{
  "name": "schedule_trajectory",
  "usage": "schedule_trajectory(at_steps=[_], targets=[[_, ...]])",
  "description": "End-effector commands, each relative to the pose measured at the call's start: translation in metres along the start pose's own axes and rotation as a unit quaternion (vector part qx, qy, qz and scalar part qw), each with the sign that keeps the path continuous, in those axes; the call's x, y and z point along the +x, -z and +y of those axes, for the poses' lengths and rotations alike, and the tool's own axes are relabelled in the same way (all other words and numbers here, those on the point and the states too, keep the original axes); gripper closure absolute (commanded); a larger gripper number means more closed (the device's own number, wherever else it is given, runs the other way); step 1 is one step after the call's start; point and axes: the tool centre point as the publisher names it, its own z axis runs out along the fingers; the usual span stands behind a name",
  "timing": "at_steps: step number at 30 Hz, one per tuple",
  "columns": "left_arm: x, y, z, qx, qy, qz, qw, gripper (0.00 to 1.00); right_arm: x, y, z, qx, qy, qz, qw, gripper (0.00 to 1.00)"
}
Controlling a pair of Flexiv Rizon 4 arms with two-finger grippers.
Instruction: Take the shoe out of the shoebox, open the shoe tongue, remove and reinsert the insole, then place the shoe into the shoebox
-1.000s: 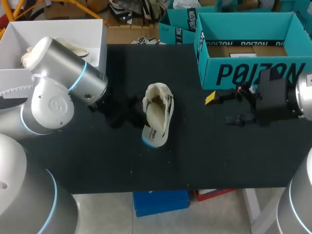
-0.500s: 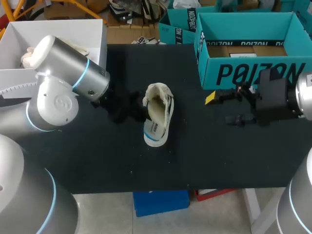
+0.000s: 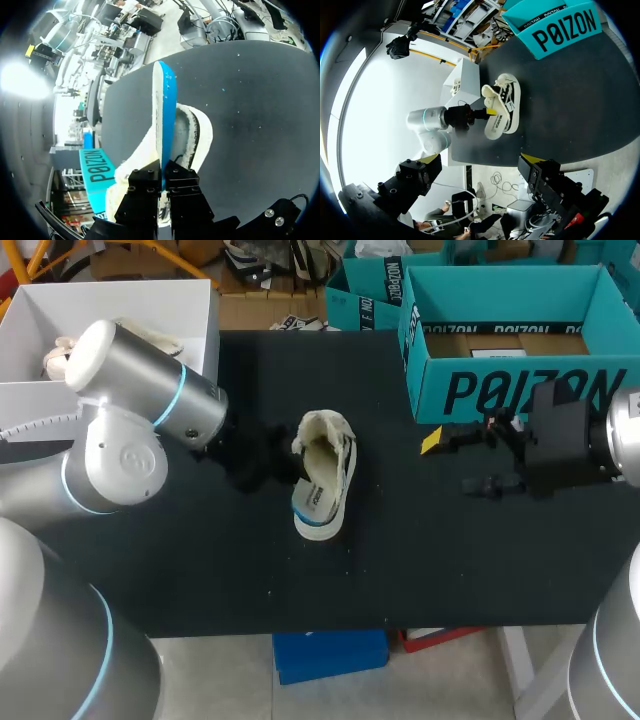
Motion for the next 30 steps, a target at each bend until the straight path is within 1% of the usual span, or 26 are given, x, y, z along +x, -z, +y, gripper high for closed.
schedule_trajectory(at_steps=[1,3,4,7,9,13,18,21,24,27,29,30], targets=[[-0.002,-0.004,0.002,-0.016,-0.003,0.009,1.000,1.00,0.000,-0.001,0.000,0.000,0.000,0.000,1.000,0.00],[-0.002,-0.005,0.003,-0.017,0.001,0.008,1.000,1.00,0.000,-0.001,0.000,0.000,0.000,0.000,1.000,0.00],[-0.002,-0.005,0.004,-0.024,-0.002,0.013,1.000,1.00,0.000,-0.001,0.000,0.000,0.000,0.000,1.000,0.00],[-0.002,-0.005,0.004,-0.024,-0.001,0.013,1.000,1.00,0.000,-0.001,0.000,0.000,0.000,0.000,1.000,0.00],[-0.003,-0.005,0.002,-0.024,-0.001,0.014,1.000,0.69,0.000,-0.001,0.000,0.000,0.000,0.000,1.000,0.00],[-0.003,0.001,-0.007,-0.016,-0.001,0.008,1.000,0.52,0.000,-0.001,0.000,0.000,0.000,0.000,1.000,0.00],[-0.001,0.006,-0.017,0.001,0.004,-0.003,1.000,0.53,0.000,-0.001,0.000,0.000,0.000,0.000,1.000,0.00],[-0.001,0.010,-0.022,0.002,0.003,-0.009,1.000,0.56,0.000,-0.001,0.000,0.000,0.000,0.000,1.000,0.00],[-0.002,0.011,-0.027,0.006,0.004,-0.016,1.000,0.62,0.000,-0.001,0.000,0.000,0.000,0.000,1.000,0.00],[-0.005,0.011,-0.031,0.012,-0.001,-0.018,1.000,0.72,0.000,-0.001,0.000,0.000,0.000,0.000,1.000,0.00],[-0.006,0.010,-0.034,0.019,-0.005,-0.016,1.000,0.74,0.000,-0.001,0.000,0.000,0.000,0.000,1.000,0.00],[-0.006,0.009,-0.036,0.022,-0.008,-0.013,1.000,0.78,0.000,-0.001,0.000,0.000,0.000,0.000,1.000,0.00]])
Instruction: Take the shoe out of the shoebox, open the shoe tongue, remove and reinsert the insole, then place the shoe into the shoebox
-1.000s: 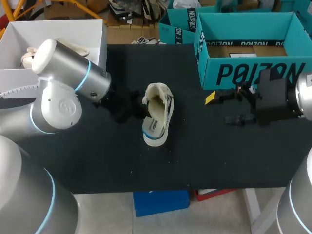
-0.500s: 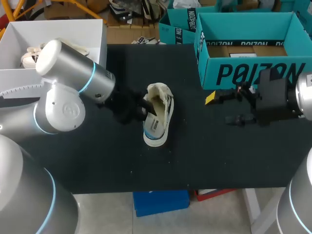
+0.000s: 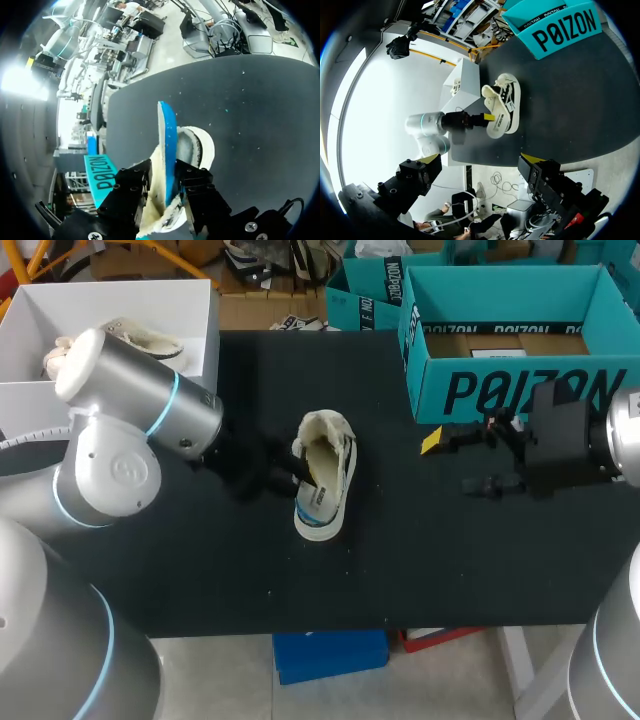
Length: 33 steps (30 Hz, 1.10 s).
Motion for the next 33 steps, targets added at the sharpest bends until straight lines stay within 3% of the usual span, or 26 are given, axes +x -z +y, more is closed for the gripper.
schedule_trajectory(at_steps=[1,3,14,33], targets=[[0.001,0.000,-0.005,0.006,-0.007,0.006,1.000,0.81,0.000,-0.001,0.000,0.000,0.000,0.000,1.000,0.00],[0.003,-0.004,-0.006,0.012,-0.010,0.013,1.000,1.00,0.000,-0.001,0.000,0.000,0.000,0.000,1.000,0.00],[0.000,-0.005,-0.005,0.003,-0.028,0.040,0.999,1.00,0.000,-0.001,0.000,0.000,0.000,0.000,1.000,0.00],[0.001,-0.020,0.033,-0.040,-0.025,0.067,0.997,1.00,0.000,-0.001,0.000,0.000,0.000,0.000,1.000,0.00]])
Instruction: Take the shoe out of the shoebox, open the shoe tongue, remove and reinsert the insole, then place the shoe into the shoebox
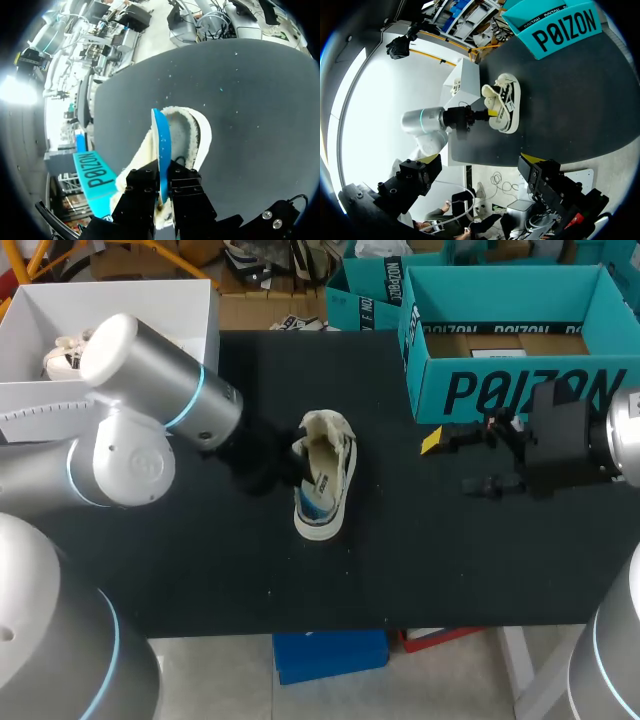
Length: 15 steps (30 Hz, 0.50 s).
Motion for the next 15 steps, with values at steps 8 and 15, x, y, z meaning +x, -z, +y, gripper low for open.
schedule_trajectory(at_steps=[8,15], targets=[[-0.004,-0.018,0.018,-0.012,0.004,0.021,1.000,1.00,0.000,-0.001,0.000,0.000,0.000,0.000,1.000,0.00],[-0.007,-0.021,0.019,-0.017,0.004,0.030,0.999,1.00,0.000,-0.001,0.000,0.000,0.000,0.000,1.000,0.00]])
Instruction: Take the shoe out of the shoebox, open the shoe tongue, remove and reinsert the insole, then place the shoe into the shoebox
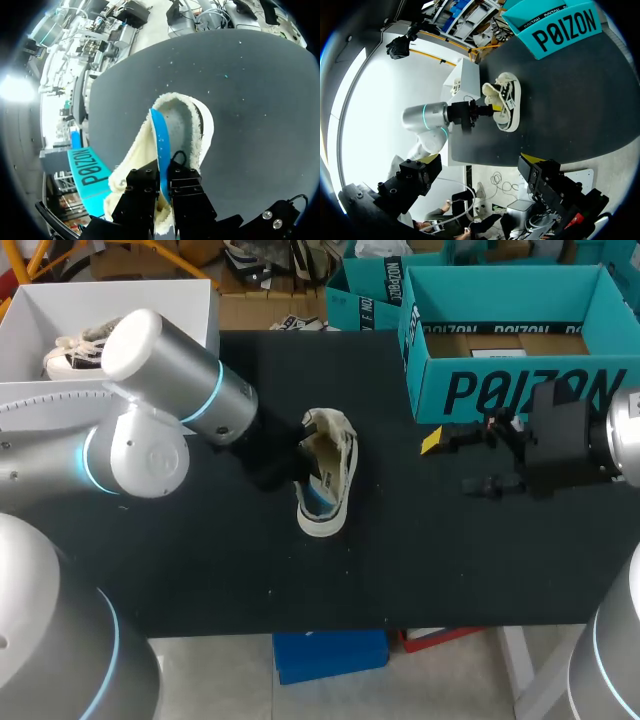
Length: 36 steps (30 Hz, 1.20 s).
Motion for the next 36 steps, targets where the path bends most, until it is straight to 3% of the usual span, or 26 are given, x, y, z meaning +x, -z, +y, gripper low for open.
schedule_trajectory(at_steps=[1,2,5,10,12,16,17,18,22,27,36], targets=[[-0.006,-0.004,0.000,-0.001,0.000,0.006,1.000,0.95,0.000,-0.001,0.000,0.000,0.000,0.000,1.000,0.00],[-0.007,-0.003,-0.002,0.005,-0.001,0.003,1.000,0.83,0.000,-0.001,0.000,0.000,0.000,0.000,1.000,0.00],[-0.007,0.002,-0.007,0.016,-0.002,0.000,1.000,0.57,0.000,-0.001,0.000,0.000,0.000,0.000,1.000,0.00],[-0.005,0.022,-0.018,0.030,0.000,-0.011,0.999,0.33,0.000,-0.001,0.000,0.000,0.000,0.000,1.000,0.00],[-0.005,0.028,-0.021,0.029,-0.002,-0.012,1.000,0.29,0.000,-0.001,0.000,0.000,0.000,0.000,1.000,0.00],[-0.006,0.037,-0.025,0.026,-0.002,-0.019,0.999,0.34,0.000,-0.001,0.000,0.000,0.000,0.000,1.000,0.00],[-0.007,0.038,-0.026,0.027,-0.002,-0.021,0.999,0.40,0.000,-0.001,0.000,0.000,0.000,0.000,1.000,0.00],[-0.008,0.039,-0.027,0.026,-0.003,-0.022,0.999,0.52,0.000,-0.001,0.000,0.000,0.000,0.000,1.000,0.00],[-0.013,0.044,-0.032,0.025,-0.013,-0.020,0.999,0.70,0.000,-0.001,0.000,0.000,0.000,0.000,1.000,0.00],[-0.010,0.046,-0.043,0.028,-0.025,0.004,0.999,1.00,0.000,-0.001,0.000,0.000,0.000,0.000,1.000,0.00],[0.004,0.034,-0.044,0.035,-0.025,0.065,0.997,1.00,0.000,-0.001,0.000,0.000,0.000,0.000,1.000,0.00]])
